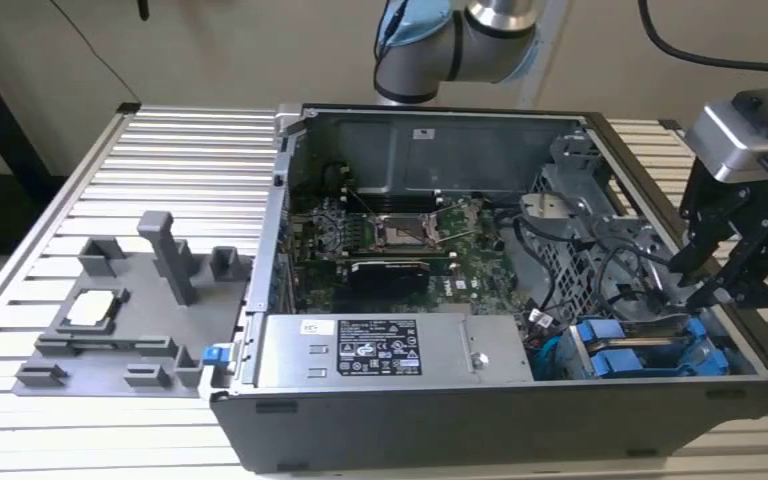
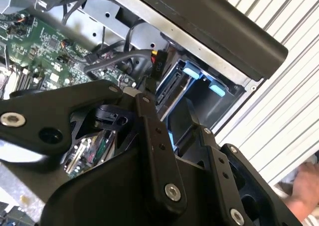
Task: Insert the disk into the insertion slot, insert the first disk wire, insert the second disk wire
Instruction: 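Insert the first disk wire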
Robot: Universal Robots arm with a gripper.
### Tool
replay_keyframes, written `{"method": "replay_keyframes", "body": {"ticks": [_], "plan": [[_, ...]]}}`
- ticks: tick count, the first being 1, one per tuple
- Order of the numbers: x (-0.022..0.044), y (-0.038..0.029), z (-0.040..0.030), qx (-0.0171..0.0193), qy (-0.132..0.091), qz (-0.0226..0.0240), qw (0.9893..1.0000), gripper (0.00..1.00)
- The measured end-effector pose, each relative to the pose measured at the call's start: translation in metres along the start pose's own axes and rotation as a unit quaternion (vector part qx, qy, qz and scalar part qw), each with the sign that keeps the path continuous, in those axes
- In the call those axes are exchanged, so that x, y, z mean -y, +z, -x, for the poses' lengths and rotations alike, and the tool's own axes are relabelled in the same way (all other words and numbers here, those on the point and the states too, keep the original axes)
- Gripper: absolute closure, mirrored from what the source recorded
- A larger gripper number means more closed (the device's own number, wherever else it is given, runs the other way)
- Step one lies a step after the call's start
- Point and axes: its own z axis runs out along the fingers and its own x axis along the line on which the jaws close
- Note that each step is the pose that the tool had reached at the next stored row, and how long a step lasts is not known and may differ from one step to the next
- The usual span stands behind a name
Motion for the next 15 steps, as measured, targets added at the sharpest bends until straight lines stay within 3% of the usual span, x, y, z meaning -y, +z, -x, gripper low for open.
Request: {"method": "replay_keyframes", "body": {"ticks": [9, 12, 15], "plan": [[0.0108, 0.0031, 0.0017, 0.0013, -0.006, -0.0016, 1.0, 0.6], [0.0138, 0.0034, 0.0027, 0.004, -0.007, -0.0016, 1.0, 0.6], [0.0152, 0.004, 0.0067, 0.0045, -0.008, -0.0015, 1.0, 0.6]]}}
